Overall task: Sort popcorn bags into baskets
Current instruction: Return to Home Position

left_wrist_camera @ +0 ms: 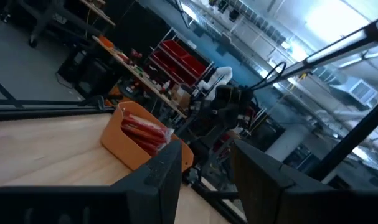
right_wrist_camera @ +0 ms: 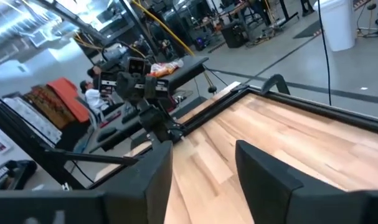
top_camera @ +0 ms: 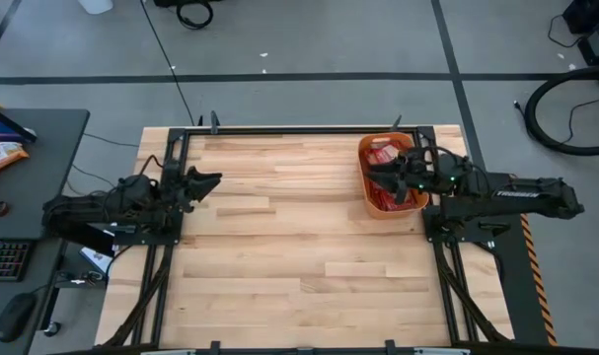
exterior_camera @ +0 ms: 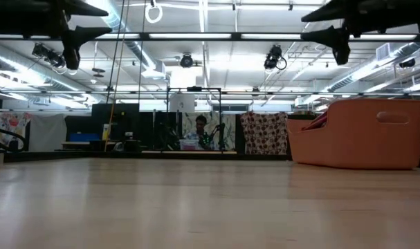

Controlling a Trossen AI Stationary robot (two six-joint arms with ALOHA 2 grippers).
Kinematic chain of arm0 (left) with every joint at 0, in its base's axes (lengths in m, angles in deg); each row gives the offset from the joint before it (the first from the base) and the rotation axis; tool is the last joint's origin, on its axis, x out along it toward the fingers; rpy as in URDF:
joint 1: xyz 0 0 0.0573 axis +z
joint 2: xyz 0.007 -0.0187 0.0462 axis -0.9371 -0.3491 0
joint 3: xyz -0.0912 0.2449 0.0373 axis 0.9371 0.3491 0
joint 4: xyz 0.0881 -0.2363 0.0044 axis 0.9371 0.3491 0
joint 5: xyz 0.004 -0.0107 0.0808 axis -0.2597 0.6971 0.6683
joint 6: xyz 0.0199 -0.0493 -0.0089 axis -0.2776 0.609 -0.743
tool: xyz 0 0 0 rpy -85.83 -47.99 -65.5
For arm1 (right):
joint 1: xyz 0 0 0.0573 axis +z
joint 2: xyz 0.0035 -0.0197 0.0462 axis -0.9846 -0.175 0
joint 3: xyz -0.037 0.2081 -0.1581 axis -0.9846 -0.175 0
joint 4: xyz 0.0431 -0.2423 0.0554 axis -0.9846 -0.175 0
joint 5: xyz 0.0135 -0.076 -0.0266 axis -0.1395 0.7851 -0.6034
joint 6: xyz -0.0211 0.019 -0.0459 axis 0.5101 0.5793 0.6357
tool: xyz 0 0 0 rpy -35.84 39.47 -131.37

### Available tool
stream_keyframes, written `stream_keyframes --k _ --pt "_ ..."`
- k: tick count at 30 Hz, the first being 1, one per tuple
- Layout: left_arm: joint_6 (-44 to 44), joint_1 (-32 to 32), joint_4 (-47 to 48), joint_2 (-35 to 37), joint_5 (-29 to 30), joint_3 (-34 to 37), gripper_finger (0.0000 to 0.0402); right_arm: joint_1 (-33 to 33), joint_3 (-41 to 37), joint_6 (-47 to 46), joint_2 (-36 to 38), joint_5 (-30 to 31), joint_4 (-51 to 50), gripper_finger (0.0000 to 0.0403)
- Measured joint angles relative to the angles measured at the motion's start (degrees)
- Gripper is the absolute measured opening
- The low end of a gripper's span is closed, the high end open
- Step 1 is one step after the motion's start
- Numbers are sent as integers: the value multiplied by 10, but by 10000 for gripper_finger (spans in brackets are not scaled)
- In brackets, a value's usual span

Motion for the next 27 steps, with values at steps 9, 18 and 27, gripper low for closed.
stream_keyframes --k 9,18,27 --pt "28 0 -3 68 29 57 109 0 -72 -22 102 18 6 123" --pt "55 0 -3 108 35 107 57 0 -148 -77 190 26 3 95" --pt "88 0 17 107 48 123 16 0 -196 -101 243 27 7 89"
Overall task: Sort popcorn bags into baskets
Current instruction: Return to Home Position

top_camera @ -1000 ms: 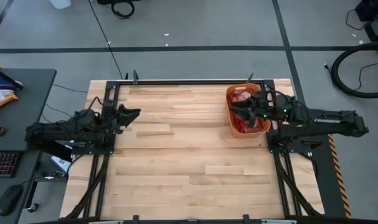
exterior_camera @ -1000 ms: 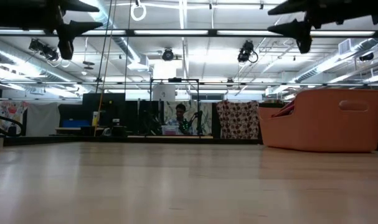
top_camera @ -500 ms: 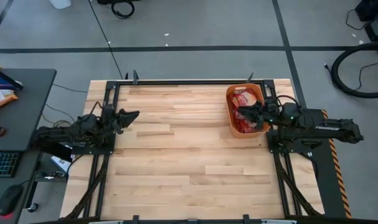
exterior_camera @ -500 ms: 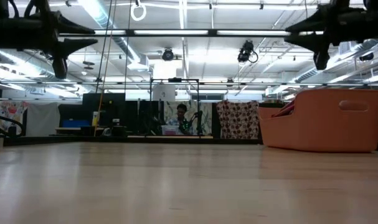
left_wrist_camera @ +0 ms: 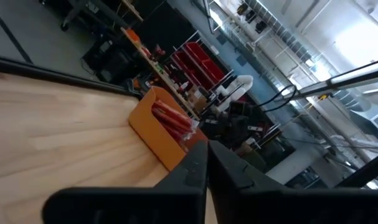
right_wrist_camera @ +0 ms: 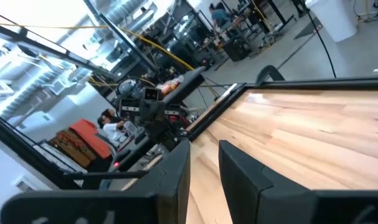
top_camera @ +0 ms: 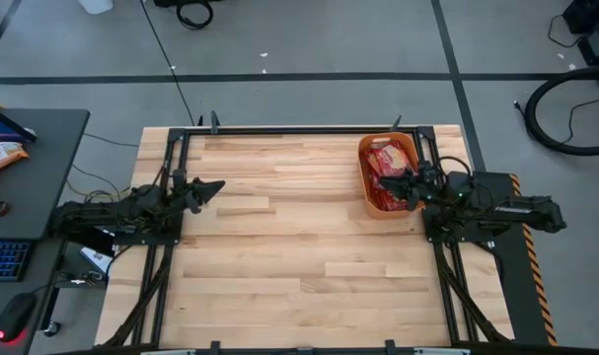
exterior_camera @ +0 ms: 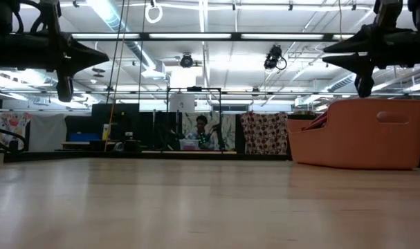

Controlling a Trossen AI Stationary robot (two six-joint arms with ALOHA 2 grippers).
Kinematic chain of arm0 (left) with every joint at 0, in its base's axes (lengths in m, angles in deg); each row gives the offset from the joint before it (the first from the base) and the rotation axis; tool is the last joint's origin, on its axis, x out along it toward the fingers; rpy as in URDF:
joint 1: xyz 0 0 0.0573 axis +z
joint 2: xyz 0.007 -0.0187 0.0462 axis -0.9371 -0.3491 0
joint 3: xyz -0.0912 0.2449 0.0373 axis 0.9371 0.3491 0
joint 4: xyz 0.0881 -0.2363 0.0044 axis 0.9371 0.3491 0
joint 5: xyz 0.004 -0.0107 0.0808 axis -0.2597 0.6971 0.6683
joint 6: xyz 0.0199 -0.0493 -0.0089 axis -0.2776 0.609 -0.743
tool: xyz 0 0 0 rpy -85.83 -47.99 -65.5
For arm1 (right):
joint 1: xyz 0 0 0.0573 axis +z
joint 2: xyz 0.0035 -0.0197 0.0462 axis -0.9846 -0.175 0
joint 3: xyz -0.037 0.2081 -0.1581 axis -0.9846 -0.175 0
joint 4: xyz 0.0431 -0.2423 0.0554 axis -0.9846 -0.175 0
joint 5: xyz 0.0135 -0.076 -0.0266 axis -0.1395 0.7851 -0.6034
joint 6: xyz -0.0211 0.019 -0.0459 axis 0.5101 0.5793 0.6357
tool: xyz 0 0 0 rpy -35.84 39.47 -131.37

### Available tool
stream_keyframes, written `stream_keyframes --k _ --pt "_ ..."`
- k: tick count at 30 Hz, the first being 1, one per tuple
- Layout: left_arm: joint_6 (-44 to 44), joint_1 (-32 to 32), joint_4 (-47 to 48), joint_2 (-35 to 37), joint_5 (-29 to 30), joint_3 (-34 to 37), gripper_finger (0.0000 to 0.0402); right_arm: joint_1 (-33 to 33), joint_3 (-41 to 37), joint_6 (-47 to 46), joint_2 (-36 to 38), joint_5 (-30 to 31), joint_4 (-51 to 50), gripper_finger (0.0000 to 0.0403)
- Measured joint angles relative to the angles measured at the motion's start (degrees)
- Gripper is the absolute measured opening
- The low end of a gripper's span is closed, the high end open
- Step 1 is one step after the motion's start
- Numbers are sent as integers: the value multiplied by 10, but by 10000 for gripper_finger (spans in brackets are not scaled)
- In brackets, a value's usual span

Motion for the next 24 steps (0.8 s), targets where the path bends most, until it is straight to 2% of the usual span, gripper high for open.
stream_keyframes --k 14,20,24 --pt "8 0 3 0 -4 0 10 0 -58 -16 46 -1 43 89" --pt "7 0 6 -1 -4 0 11 0 -58 -10 47 0 53 89" --pt "14 0 28 -1 -8 0 11 0 -57 -8 47 28 54 89"
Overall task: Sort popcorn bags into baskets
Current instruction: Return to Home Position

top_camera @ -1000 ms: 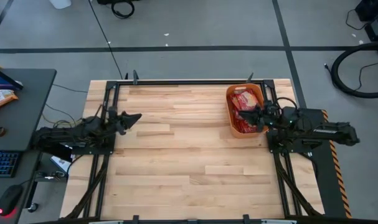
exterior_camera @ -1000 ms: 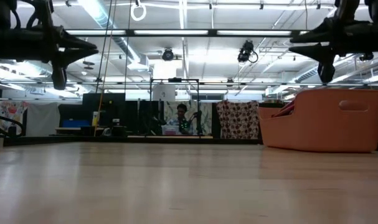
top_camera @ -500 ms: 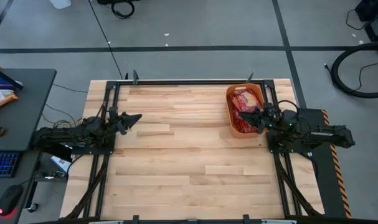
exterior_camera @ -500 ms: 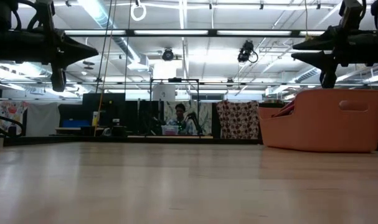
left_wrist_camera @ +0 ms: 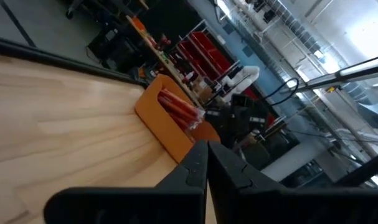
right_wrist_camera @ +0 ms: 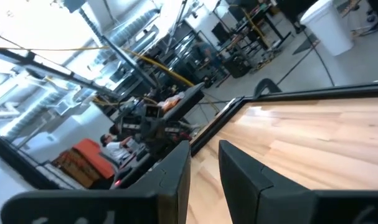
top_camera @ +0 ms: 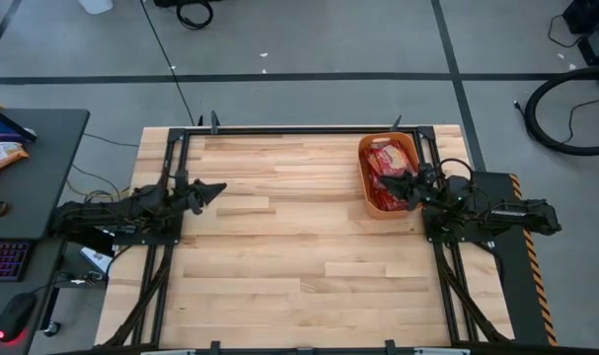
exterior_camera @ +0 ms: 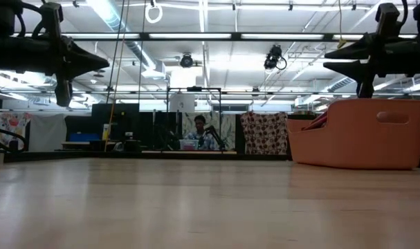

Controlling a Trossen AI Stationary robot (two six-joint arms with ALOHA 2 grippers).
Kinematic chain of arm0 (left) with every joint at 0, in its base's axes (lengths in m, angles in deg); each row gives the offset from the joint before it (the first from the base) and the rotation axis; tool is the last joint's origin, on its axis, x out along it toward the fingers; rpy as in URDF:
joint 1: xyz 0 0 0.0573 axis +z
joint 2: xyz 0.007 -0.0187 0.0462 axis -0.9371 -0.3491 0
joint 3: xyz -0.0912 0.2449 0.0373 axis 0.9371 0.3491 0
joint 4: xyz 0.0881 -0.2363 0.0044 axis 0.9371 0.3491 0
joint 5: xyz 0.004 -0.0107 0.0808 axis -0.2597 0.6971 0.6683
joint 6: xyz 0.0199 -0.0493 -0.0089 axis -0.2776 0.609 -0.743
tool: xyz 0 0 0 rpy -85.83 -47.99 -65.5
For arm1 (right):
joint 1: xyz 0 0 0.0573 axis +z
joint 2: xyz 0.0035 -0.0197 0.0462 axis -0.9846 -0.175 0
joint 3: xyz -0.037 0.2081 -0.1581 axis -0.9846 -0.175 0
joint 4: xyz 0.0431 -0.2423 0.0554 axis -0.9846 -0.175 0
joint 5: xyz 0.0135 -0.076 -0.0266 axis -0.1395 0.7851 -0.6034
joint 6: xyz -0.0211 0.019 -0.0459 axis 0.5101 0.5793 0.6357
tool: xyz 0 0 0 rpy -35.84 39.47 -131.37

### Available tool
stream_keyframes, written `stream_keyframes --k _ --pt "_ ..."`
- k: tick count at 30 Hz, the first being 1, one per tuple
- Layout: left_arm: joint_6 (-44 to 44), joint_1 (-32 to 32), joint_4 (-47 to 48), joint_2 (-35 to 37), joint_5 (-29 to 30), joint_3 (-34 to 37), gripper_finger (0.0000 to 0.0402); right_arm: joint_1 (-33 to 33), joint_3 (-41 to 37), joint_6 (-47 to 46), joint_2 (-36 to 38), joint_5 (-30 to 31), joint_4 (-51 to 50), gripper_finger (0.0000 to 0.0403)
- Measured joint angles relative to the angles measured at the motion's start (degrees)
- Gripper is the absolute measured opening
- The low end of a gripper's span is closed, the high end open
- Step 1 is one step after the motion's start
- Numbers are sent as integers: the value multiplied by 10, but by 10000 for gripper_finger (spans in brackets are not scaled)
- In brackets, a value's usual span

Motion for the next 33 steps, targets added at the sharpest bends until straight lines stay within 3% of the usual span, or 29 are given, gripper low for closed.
stream_keyframes --k 3,7,11,15,18,33 --pt "-22 0 4 0 -14 0 11 0 0 13 0 4 0 89" --pt "-211 0 6 0 -17 0 11 0 0 99 0 3 -7 89" --pt "-462 0 3 0 -17 0 11 0 0 368 0 5 -58 89" --pt "-584 0 -2 0 -18 0 11 0 0 599 -4 3 -69 89" --pt "-605 0 -2 0 -18 0 11 0 0 657 -4 3 -70 89" --pt "-598 0 -7 0 -18 0 11 0 0 659 -4 1 -70 90"
